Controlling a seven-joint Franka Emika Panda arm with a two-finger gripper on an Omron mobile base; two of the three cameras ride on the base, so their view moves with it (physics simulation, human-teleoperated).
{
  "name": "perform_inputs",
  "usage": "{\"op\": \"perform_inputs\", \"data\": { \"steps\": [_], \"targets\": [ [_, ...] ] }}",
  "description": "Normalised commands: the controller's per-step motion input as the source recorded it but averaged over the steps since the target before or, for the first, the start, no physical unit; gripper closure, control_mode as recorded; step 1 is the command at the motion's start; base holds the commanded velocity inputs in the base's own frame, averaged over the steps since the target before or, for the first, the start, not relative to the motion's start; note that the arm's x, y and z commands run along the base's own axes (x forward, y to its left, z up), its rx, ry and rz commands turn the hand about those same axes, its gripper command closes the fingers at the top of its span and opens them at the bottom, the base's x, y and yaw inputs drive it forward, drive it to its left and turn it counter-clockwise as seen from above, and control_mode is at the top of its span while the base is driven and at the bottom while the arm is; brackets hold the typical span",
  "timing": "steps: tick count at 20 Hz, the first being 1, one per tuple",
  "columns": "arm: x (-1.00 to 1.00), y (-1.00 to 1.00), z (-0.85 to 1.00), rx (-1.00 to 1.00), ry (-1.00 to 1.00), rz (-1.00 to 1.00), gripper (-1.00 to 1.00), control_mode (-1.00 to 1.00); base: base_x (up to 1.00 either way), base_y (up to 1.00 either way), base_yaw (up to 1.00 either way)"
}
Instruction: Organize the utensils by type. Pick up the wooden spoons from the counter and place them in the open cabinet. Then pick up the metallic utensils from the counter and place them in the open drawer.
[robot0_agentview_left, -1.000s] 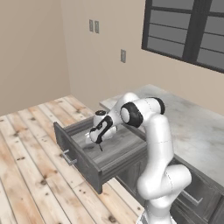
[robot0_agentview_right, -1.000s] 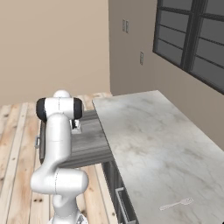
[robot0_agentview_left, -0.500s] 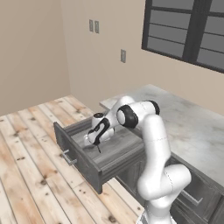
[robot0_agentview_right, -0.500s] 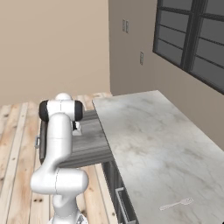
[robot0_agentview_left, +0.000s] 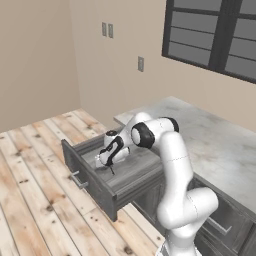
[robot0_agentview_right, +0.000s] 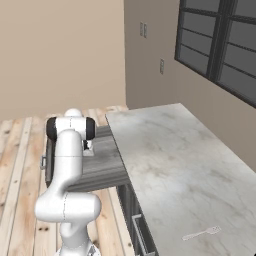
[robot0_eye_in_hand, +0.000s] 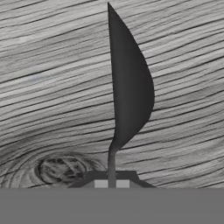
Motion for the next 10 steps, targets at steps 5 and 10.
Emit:
{"op": "perform_inputs", "data": {
  "steps": [5,10],
  "targets": [
    [0.1,0.0,-0.15,0.0,0.02,0.0,1.0,-1.0,0.0,0.0,0.0],
    [0.02,0.03,-0.05,0.0,0.0,0.0,1.0,-1.0,0.0,0.0,0.0]
  ]
}}
